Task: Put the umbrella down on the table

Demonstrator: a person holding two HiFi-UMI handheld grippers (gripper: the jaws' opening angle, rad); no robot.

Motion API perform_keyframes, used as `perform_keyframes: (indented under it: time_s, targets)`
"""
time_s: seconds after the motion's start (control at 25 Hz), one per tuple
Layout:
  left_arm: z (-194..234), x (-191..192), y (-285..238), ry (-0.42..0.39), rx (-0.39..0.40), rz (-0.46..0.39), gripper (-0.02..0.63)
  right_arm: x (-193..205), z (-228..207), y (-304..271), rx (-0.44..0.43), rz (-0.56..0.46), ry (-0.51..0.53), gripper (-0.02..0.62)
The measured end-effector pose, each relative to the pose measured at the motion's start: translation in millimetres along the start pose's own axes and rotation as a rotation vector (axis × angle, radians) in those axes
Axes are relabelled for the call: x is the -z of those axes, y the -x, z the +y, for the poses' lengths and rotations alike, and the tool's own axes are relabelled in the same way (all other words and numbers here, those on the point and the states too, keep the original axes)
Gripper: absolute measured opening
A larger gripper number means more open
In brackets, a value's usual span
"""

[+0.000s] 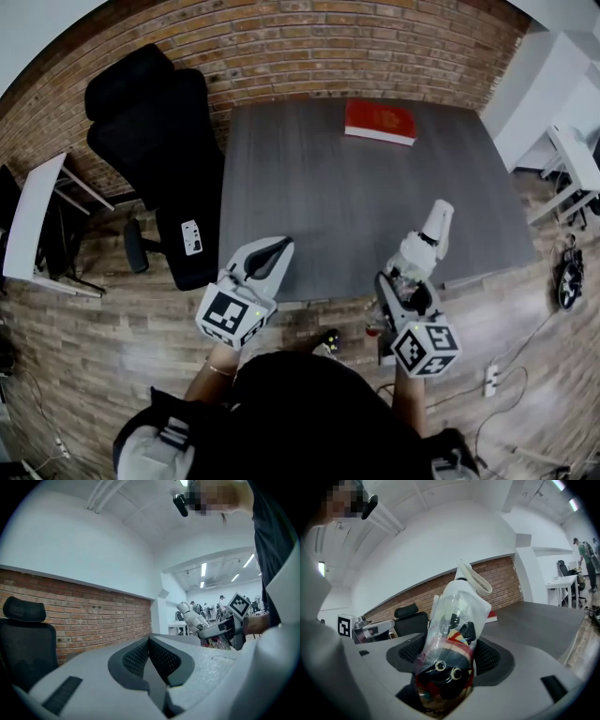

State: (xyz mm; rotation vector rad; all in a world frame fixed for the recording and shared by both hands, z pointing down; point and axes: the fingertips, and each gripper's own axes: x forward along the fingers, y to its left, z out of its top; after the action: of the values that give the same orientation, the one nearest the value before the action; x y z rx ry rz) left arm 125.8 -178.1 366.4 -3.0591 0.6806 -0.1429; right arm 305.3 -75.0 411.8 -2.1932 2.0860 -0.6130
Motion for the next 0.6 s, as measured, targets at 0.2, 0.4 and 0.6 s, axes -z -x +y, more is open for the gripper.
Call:
perform_keyframes:
  time_s: [0.2, 0.4, 0.6]
  targets:
    - [-10, -5, -26, -0.008, -0.024, 0.005, -0.005, -8, -25, -12, -0.038, 0.009, 0.000, 0.311]
    - [-13, 3, -38, -0.010, -0.039, 0.023, -0.005, -4, -40, -24, -0.052, 0.037, 0.005, 0.311]
    - [-6, 6, -50, -0.006, -0.051, 0.032, -0.005, -3, -49, -41, -0.058, 0.061, 0.008, 0.311]
